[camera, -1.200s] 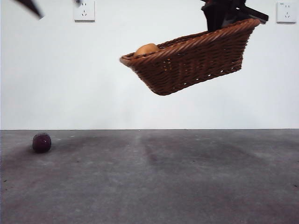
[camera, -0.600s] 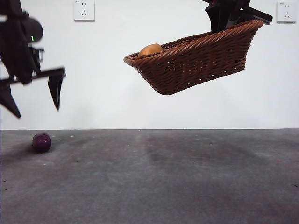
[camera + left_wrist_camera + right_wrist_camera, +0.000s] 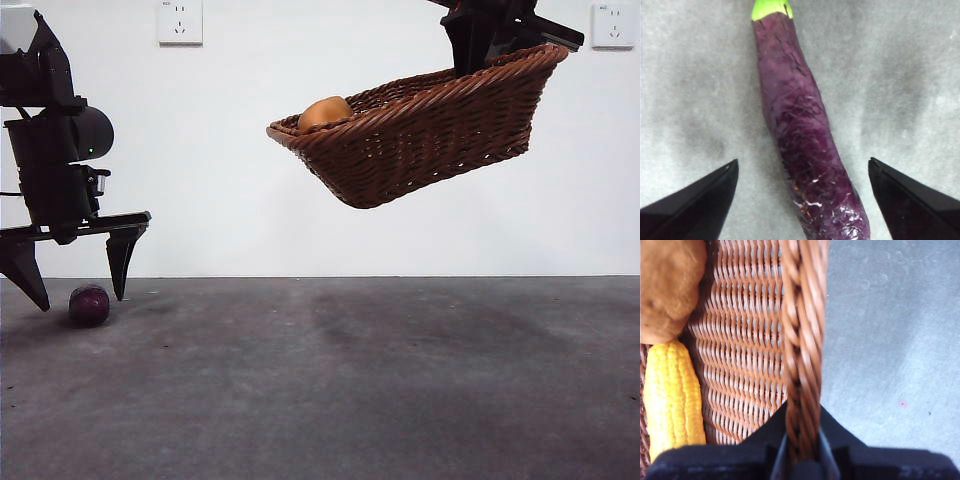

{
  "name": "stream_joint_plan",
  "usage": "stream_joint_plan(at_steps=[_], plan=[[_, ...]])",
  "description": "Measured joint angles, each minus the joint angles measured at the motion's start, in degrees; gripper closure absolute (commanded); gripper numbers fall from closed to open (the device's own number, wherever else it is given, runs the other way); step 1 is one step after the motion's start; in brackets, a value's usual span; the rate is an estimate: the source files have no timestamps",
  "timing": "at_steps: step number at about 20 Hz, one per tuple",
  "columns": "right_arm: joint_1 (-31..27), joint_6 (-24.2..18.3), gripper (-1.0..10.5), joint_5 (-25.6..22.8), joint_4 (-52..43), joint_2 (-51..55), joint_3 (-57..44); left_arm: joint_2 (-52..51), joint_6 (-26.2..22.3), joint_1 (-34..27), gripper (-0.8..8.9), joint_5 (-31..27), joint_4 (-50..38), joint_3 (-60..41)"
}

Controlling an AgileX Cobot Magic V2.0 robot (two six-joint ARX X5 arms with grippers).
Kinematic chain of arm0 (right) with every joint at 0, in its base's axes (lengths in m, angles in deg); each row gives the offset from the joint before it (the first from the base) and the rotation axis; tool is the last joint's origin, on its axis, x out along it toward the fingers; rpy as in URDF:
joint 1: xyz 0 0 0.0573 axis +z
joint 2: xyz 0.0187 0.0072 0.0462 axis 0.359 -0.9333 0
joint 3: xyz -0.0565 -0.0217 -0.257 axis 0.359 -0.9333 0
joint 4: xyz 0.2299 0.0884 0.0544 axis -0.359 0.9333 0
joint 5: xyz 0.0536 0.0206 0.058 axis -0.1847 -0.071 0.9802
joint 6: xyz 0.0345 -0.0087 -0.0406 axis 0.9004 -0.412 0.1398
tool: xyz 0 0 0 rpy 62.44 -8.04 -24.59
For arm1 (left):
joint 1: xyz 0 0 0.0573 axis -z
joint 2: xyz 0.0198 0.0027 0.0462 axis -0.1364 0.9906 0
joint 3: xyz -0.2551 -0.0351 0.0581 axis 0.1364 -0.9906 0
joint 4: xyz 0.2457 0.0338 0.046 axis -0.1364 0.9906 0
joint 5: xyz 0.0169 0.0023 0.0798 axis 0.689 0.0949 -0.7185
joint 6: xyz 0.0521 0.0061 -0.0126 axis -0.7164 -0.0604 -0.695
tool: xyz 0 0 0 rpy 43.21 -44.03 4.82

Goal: Help me put the vegetables on the table into the basket

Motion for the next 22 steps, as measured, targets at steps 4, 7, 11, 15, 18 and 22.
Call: stream_joint_plan(at_steps=[4, 7, 11, 15, 18, 22], plan=[[0.0, -0.02, 9.6, 0.0, 0.0, 0.0, 0.0, 0.04, -0.15, 0.46, 5.95, 0.09, 0.02, 0.0], [0.0, -0.02, 9.6, 0.0, 0.0, 0.0, 0.0, 0.04, -0.15, 0.63, 7.29, 0.11, -0.04, 0.0], [0.0, -0.02, 9.6, 0.0, 0.0, 0.0, 0.0, 0.04, -0.15, 0.68, 7.3, 0.13, -0.07, 0.0], [0.0, -0.02, 9.6, -0.35, 0.0, 0.0, 0.0, -1.81, -0.13, 0.61, 7.3, 6.12, 1.03, 0.0], [0.0, -0.15, 9.6, -2.27, 0.0, 0.0, 0.0, -12.35, -0.11, 0.63, 7.29, 11.02, 0.02, 0.37], [0.0, -0.15, 9.6, -3.65, 0.0, 0.0, 0.0, -26.03, -1.77, 3.93, 7.3, 15.02, 4.2, 1.25]])
